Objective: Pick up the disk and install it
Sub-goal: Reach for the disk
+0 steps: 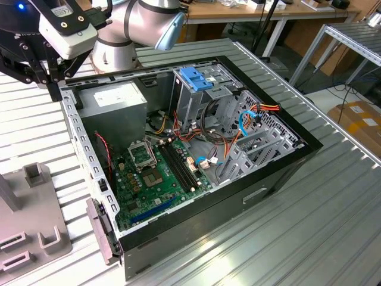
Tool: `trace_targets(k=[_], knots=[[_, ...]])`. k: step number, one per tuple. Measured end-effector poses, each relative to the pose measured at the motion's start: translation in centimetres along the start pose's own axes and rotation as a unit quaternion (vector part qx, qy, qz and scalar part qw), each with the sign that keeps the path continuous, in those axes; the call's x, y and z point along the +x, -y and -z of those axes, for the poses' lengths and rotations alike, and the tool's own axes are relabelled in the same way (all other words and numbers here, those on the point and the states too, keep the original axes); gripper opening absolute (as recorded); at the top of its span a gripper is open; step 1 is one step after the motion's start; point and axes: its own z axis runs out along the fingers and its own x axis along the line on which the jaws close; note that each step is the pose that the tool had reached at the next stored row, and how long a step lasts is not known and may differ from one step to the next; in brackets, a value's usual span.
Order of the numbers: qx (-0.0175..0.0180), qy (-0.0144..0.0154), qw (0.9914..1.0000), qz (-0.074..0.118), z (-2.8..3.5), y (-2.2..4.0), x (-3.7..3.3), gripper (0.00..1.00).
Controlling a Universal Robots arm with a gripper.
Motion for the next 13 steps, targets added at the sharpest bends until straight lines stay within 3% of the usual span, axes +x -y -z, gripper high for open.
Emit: trace_targets(k=[5, 13], knots=[[0.0, 0.0, 1.0, 0.0, 0.01, 0.03, 0.43, 0.11], [-0.0001, 0.0001, 1.0, 0.0, 0.04, 0.16, 2.09, 0.11]])
